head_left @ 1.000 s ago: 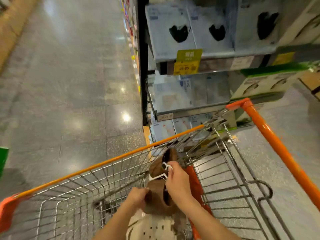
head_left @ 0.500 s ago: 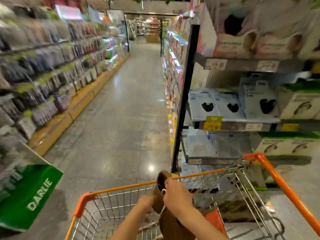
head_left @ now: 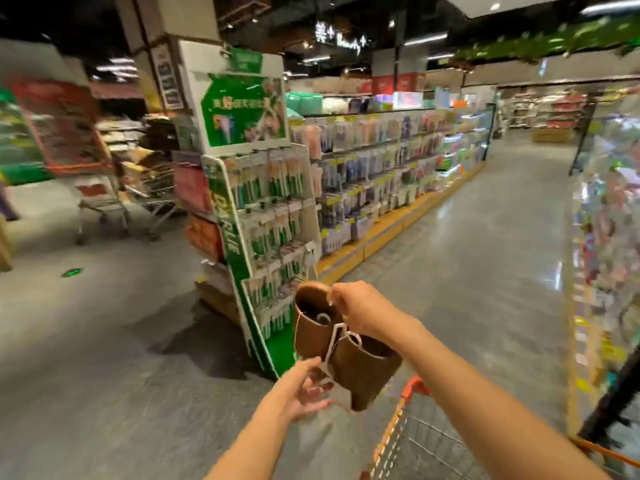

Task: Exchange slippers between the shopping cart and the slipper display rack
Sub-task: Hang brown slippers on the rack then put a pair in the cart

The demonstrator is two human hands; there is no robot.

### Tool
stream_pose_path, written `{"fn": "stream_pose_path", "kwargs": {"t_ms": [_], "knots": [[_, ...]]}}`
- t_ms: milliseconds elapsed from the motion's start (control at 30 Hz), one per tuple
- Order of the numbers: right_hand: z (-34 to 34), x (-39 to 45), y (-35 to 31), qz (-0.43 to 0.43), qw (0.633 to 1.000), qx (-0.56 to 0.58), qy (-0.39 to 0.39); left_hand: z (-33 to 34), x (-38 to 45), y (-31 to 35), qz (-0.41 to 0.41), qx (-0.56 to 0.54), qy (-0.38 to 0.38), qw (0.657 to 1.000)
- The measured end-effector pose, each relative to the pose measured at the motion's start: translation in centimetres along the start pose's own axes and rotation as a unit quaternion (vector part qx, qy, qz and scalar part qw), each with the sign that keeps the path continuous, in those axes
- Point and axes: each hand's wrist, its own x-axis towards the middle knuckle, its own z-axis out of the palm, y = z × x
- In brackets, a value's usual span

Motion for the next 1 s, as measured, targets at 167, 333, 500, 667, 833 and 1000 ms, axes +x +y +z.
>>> {"fn": "stream_pose_path", "kwargs": {"t_ms": [167,333,500,667,833,1000], "knots": [[2.2,6.9,-13.6,-0.120,0.990,0.067,0.001,-14.1,-5.7,3.8,0.100,-0.123,0.091,0.983],[5.2,11.4,-26.3,-0.236,0.960,0.131,-0.072,-23.9,-10.8,5.5,0.185,-0.245,0.158,0.939],[8.2,14.2,-36.6,-0.351,0.933,0.059,-0.054,-29.7,-13.5,6.0,0.266,-0.369,0.210,0.865],[13.7,17.9,-43.9,-0.421,0.900,0.102,-0.045,-35.2,-14.4,7.1,0.337,-0.489,0.243,0.767],[17.1,25.1,-49.3,-0.421,0.883,0.169,-0.118,-41.2,-13.9,11.4,0.329,-0.502,0.289,0.745],[20.0,32.9,-55.5,-0.407,0.817,0.326,-0.246,-47.1,-12.4,16.7,0.342,-0.506,0.370,0.700]]}}
